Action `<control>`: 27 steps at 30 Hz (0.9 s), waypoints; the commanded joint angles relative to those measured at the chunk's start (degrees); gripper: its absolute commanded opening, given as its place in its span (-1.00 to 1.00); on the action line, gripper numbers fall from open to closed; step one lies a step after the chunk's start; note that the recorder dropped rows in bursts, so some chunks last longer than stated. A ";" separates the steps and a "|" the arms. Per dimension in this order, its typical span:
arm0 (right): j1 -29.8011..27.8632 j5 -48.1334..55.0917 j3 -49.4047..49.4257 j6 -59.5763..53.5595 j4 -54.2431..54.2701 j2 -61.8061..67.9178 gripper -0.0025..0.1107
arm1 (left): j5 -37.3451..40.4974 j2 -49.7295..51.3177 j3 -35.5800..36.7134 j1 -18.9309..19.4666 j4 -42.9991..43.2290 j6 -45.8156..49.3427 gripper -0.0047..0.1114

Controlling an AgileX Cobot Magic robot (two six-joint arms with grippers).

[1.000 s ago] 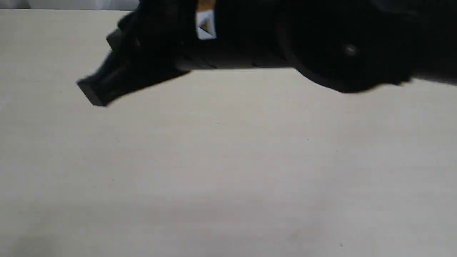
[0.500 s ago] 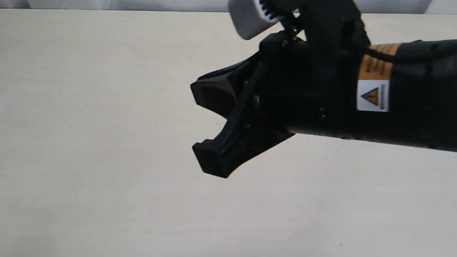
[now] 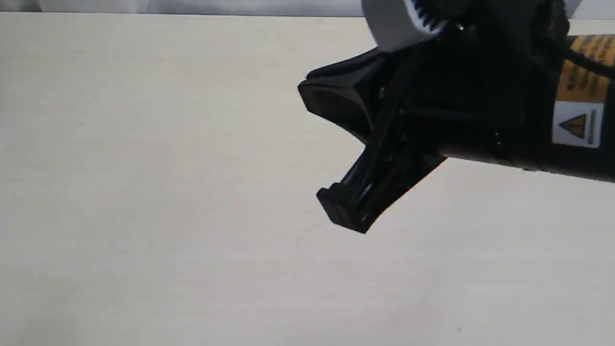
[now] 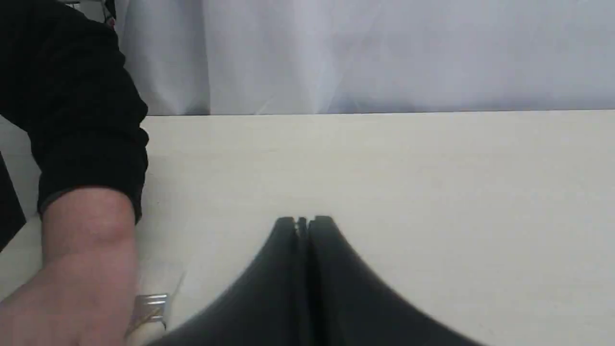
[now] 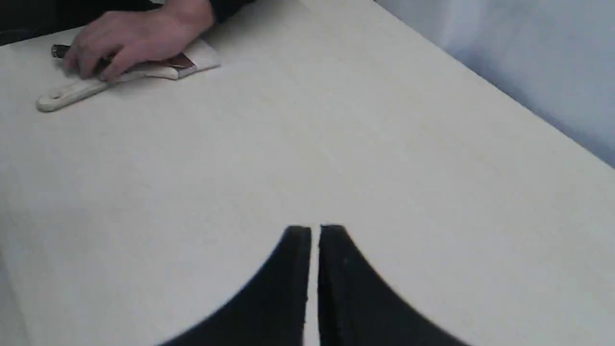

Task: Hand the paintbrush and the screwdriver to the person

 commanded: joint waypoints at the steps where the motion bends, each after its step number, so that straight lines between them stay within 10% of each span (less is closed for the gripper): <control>1: -4.67 0.27 1.21 3.15 0.25 -1.90 -0.88 | -0.33 -0.14 0.12 -0.47 -0.19 -0.12 -0.92; 27: -51.40 -9.85 30.55 -4.40 1.25 -37.17 -0.88 | -0.39 -0.14 0.12 -0.47 -0.07 -0.12 -0.92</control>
